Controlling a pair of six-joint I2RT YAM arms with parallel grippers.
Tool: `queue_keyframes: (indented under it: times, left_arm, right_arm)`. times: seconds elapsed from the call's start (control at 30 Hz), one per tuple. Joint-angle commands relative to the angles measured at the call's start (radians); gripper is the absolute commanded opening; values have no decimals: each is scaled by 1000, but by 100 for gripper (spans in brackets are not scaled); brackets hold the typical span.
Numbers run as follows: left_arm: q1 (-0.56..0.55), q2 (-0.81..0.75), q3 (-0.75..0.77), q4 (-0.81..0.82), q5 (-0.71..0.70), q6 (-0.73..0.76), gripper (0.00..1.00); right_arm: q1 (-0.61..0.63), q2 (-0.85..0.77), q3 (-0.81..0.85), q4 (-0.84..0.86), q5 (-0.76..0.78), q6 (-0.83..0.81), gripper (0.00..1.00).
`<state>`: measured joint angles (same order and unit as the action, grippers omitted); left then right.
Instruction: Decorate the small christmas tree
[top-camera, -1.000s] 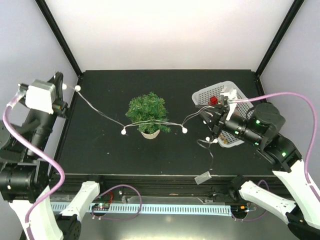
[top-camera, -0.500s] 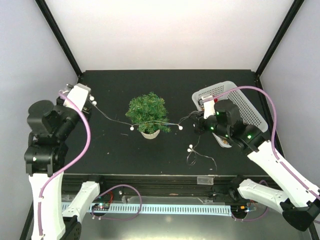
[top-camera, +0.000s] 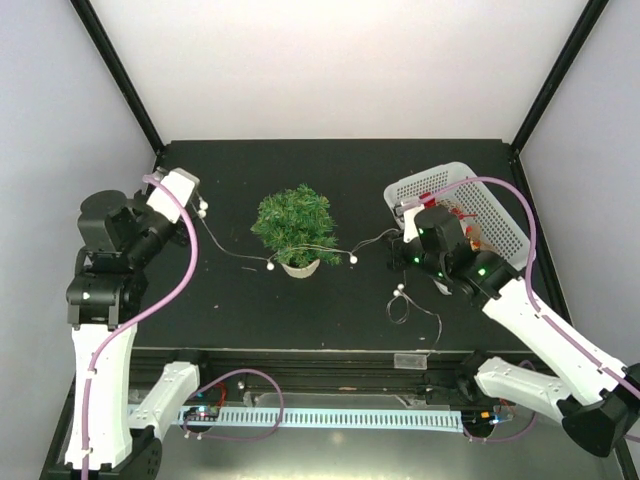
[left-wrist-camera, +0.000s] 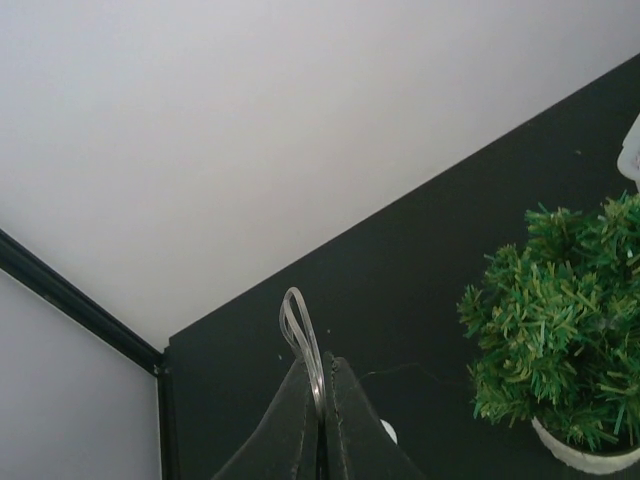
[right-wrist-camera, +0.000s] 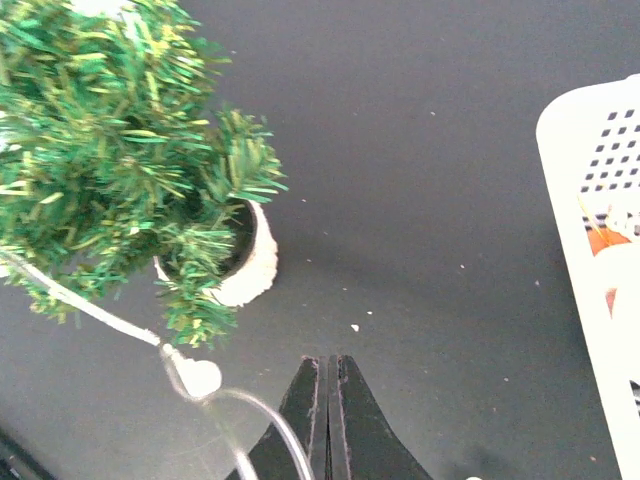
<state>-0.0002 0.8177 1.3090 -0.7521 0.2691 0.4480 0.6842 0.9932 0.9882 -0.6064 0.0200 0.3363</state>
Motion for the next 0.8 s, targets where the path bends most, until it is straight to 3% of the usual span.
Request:
queue_keyframes:
  times: [0.0, 0.53, 0.77]
  left_arm:
    - [6, -15, -52, 45, -14, 22, 2]
    - [5, 86, -69, 279, -111, -18, 2]
    - [26, 103, -55, 329, -130, -49, 2]
  right_arm:
    - [-16, 49, -6, 27, 88, 46, 1]
    - [-140, 339, 56, 194, 143, 121, 1]
    - [-149, 312, 6, 272, 148, 131, 1]
